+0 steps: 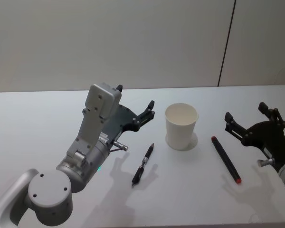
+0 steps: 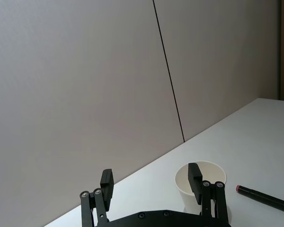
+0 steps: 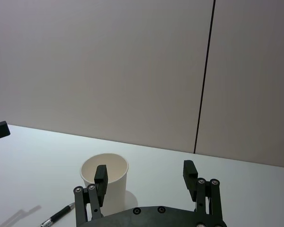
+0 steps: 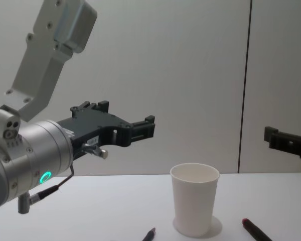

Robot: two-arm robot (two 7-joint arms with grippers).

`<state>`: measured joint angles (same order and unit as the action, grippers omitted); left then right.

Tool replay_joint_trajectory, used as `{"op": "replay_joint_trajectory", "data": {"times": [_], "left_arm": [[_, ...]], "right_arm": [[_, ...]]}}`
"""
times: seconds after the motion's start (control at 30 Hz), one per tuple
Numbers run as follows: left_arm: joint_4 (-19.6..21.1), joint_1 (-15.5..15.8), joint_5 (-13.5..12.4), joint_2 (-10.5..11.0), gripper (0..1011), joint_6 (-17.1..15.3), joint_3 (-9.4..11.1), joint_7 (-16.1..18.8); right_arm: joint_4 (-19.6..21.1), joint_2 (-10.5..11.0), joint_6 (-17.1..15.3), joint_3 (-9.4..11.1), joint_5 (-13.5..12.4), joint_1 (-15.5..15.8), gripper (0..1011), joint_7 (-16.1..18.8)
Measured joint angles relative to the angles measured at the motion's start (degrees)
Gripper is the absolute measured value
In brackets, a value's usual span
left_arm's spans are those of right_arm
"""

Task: Place the pen into the pen holder.

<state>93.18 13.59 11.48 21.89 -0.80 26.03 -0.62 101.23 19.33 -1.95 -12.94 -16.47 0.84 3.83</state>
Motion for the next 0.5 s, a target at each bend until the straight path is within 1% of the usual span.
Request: {"op": "replay_joint_trajectory", "data": {"times": [0.5], "left_arm": [[0.0, 0.0, 0.0, 0.0, 1000, 0.0, 0.0, 0.0]], "right_arm": [[0.0, 0.0, 0.0, 0.0, 0.0, 0.0, 1002, 0.0]]}}
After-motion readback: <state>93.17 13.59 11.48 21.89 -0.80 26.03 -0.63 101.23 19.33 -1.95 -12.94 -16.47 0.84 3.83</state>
